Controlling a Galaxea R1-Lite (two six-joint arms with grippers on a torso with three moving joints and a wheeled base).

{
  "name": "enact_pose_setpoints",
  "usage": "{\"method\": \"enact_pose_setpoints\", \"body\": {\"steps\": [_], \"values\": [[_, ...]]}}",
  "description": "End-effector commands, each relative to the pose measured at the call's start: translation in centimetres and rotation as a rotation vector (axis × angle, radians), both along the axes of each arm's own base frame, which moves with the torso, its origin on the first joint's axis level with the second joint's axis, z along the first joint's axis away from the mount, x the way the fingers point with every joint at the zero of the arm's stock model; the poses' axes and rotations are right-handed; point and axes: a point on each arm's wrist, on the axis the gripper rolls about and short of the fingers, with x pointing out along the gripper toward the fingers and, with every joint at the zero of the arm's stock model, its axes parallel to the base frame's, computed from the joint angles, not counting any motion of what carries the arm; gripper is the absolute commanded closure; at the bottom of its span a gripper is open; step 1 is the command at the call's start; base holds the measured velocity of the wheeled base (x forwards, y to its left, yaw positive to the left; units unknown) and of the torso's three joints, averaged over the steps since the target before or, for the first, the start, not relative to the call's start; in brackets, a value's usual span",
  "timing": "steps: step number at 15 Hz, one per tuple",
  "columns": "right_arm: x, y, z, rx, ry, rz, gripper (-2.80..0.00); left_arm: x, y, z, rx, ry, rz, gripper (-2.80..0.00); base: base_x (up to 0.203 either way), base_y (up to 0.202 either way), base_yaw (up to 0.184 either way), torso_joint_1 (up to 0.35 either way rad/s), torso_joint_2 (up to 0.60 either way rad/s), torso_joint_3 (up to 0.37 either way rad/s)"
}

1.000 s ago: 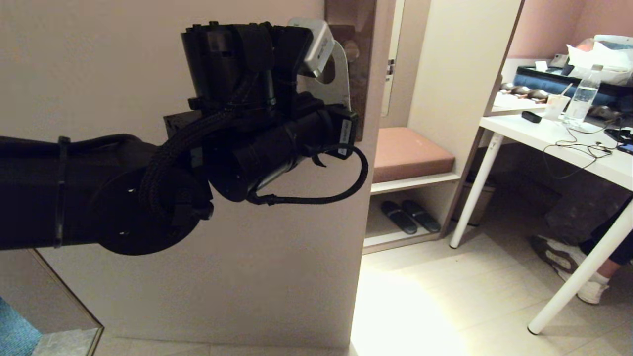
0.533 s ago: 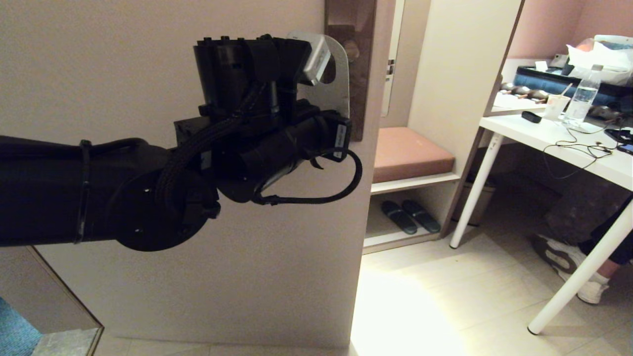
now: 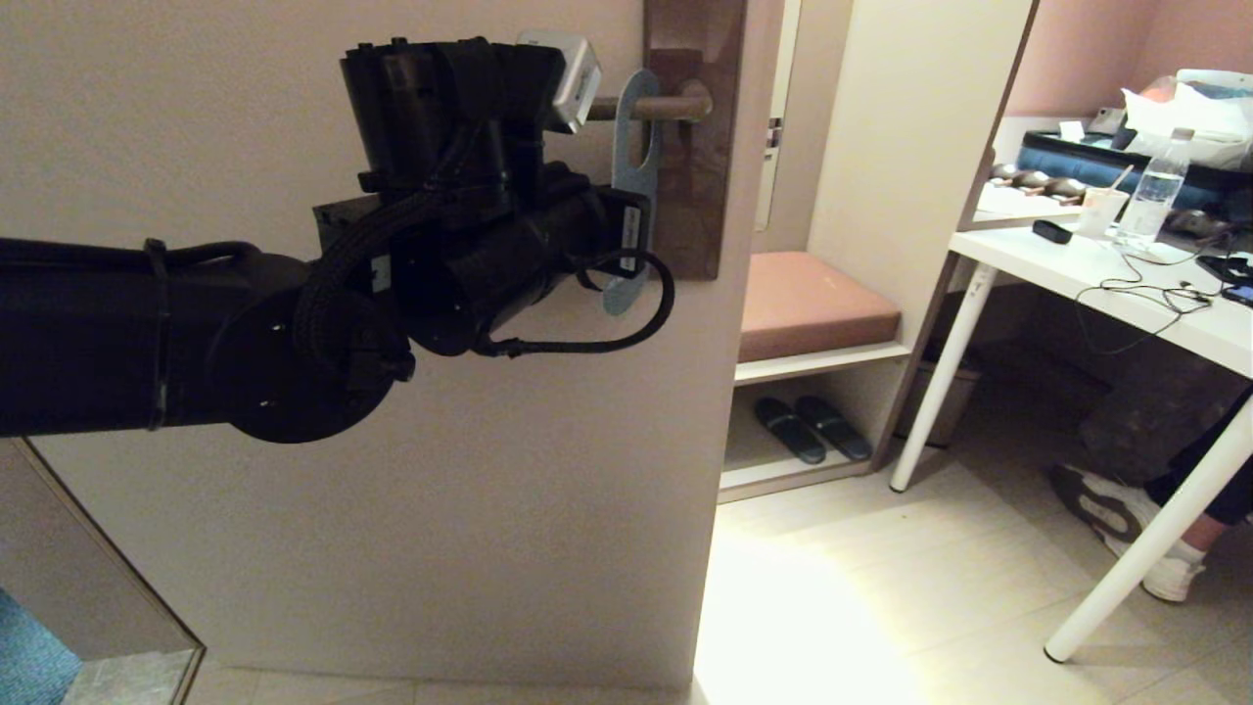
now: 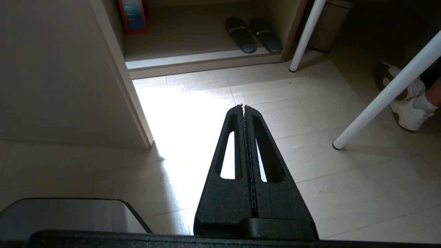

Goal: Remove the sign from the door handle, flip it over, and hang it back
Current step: Hang the sign back with the other side facing out

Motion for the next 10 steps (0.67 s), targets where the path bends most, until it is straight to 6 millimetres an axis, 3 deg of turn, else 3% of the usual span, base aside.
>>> {"method": "enact_pose_setpoints", "body": {"steps": [1,6,10], "values": [[0.0,0.0,0.0,-0.001,0.001,0.000,0.00,-0.3,-0.5,0.0,-0.002,-0.004,-0.014,0.00,0.000,0.000,0.000,0.000,0.00,0.000],[0.0,0.0,0.0,-0.001,0.001,0.000,0.00,-1.8,-3.0,0.0,-0.003,-0.006,-0.080,0.00,0.000,0.000,0.000,0.000,0.00,0.000],[0.0,0.0,0.0,-0.001,0.000,0.000,0.00,-1.5,-4.3,-0.4,0.000,-0.003,-0.090,0.00,0.000,0.000,0.000,0.000,0.00,0.000]]}}
